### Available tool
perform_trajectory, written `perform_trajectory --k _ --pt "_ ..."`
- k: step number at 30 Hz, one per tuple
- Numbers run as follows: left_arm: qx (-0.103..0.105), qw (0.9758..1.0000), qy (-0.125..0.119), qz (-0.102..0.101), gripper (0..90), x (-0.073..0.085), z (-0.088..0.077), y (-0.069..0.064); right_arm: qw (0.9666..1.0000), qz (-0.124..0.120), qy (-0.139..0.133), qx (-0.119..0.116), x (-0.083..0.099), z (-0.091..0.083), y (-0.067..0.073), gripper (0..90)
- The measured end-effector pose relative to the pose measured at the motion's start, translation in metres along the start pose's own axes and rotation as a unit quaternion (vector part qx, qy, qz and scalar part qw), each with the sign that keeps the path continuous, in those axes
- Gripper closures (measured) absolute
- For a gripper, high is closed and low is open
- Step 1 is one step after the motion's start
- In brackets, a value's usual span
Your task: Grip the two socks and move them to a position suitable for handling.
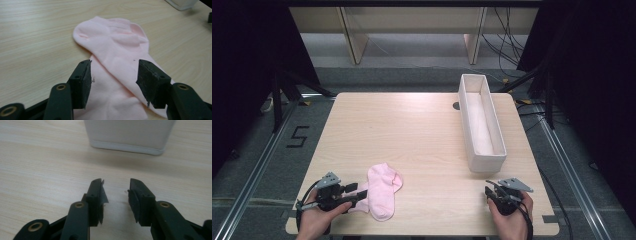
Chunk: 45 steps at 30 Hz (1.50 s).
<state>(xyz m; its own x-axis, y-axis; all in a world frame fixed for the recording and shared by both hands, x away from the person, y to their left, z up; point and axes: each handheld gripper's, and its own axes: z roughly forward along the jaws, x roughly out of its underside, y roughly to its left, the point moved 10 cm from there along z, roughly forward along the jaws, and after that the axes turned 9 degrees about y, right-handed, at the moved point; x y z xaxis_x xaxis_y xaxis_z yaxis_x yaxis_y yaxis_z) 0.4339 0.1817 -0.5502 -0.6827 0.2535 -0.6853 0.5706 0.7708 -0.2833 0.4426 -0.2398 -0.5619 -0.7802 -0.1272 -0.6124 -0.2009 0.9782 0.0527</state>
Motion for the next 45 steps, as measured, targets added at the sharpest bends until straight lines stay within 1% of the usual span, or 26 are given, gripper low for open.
perform_trajectory --k 1,5,6,7,8,10,13,14,15,16,17,18,19,20,21,22,23,24,27,31,35,37,39,40,44,45 --pt "0.0 0.9999 0.003 0.012 45.4 -0.001 0.001 -0.005 0.9999 -0.011 0.0 -0.012 -0.001 0.002 0.004 62.5" --pt "0.002 0.9994 0.008 0.035 49.7 -0.006 0.004 -0.014 0.9998 -0.017 -0.002 -0.009 -0.002 0.005 0.003 61.8" --pt "-0.004 0.9991 0.01 0.042 51.0 -0.011 0.006 -0.016 0.9998 -0.013 0.008 -0.01 0.001 0.005 0.005 61.7" --pt "0.0 0.9989 0.015 0.045 52.3 -0.012 0.007 -0.017 0.9998 0.009 0.009 -0.014 0.003 0.006 0.009 61.7" --pt "0.001 0.9989 0.016 0.045 53.6 -0.013 0.008 -0.018 0.9998 -0.016 0.008 -0.008 0.002 0.005 0.007 61.7" --pt "-0.002 0.9987 0.019 0.048 54.3 -0.014 0.008 -0.018 0.9997 -0.021 0.009 -0.008 0.002 0.004 0.008 61.9" --pt "-0.002 0.999 0.021 0.039 59.5 -0.01 0.002 -0.018 0.999 -0.04 0.001 -0.02 -0.003 -0.003 0.023 64.1" --pt "-0.003 0.9992 0.018 0.035 61.1 -0.008 0.0 -0.018 0.9993 -0.021 0.012 -0.027 -0.001 -0.006 0.032 64.6" --pt "-0.003 0.9992 0.018 0.035 62.2 -0.008 0.0 -0.018 0.9993 -0.021 0.012 -0.027 -0.001 -0.006 0.032 64.6" --pt "-0.003 0.9992 0.022 0.034 62.7 -0.005 -0.002 -0.019 0.9985 -0.036 0.016 -0.037 -0.003 -0.007 0.044 65.5" --pt "-0.002 0.9991 0.021 0.036 62.7 -0.004 -0.003 -0.02 0.9985 -0.036 0.016 -0.037 -0.003 -0.007 0.044 65.5" --pt "0.004 0.9988 0.027 0.041 62.9 0.0 -0.004 -0.022 0.9974 -0.058 0.007 -0.041 -0.006 -0.004 0.047 65.6" --pt "0.001 0.9985 0.036 0.041 62.1 0.004 -0.004 -0.022 0.9958 -0.073 0.017 -0.052 -0.008 -0.003 0.06 65.5" --pt "0.001 0.9986 0.037 0.037 61.2 0.005 -0.003 -0.02 0.995 -0.082 0.017 -0.054 -0.009 -0.002 0.063 65.4" --pt "0.001 0.9986 0.037 0.037 59.7 0.005 -0.003 -0.02 0.9956 -0.07 0.018 -0.061 -0.009 -0.002 0.068 65.3" --pt "-0.007 0.9984 0.048 0.028 57.2 0.006 0.0 -0.014 0.995 -0.086 0.015 -0.048 -0.011 -0.002 0.066 65.3" --pt "-0.007 0.9984 0.048 0.028 54.3 0.006 0.0 -0.014 0.995 -0.086 0.015 -0.048 -0.011 -0.002 0.066 65.3" --pt "-0.014 0.9978 0.058 0.029 50.7 0.004 0.005 -0.009 0.9949 -0.076 0.018 -0.065 -0.01 0.0 0.07 65.2" --pt "-0.016 0.9982 0.054 0.018 45.9 -0.001 0.011 -0.007 0.9939 -0.091 0.018 -0.06 -0.01 0.0 0.067 65.2" --pt "-0.049 0.995 0.081 0.031 39.4 -0.006 0.023 0.009 0.9959 -0.071 0.018 -0.053 -0.01 -0.003 0.064 65.1" --pt "-0.049 0.9943 0.09 0.028 39.7 -0.007 0.033 0.016 0.9957 -0.066 0.01 -0.065 -0.011 -0.004 0.067 64.8" --pt "-0.052 0.9932 0.098 0.034 42.9 -0.007 0.034 0.018 0.9947 -0.078 0.01 -0.066 -0.011 -0.003 0.066 64.8" --pt "-0.066 0.9921 0.095 0.05 52.2 -0.008 0.034 0.02 0.9944 -0.082 0.01 -0.066 -0.011 -0.003 0.066 64.8" --pt "-0.077 0.9892 0.1 0.074 52.2 -0.007 0.034 0.021 0.9944 -0.082 0.01 -0.066 -0.011 -0.003 0.066 64.7" --pt "-0.075 0.9899 0.091 0.078 72.9 -0.005 0.036 0.012 0.9946 -0.085 0.009 -0.059 -0.011 0.001 0.065 64.6" --pt "-0.073 0.9909 0.087 0.073 72.9 -0.006 0.037 0.01 0.9946 -0.085 0.009 -0.059 -0.011 0.001 0.065 64.6"
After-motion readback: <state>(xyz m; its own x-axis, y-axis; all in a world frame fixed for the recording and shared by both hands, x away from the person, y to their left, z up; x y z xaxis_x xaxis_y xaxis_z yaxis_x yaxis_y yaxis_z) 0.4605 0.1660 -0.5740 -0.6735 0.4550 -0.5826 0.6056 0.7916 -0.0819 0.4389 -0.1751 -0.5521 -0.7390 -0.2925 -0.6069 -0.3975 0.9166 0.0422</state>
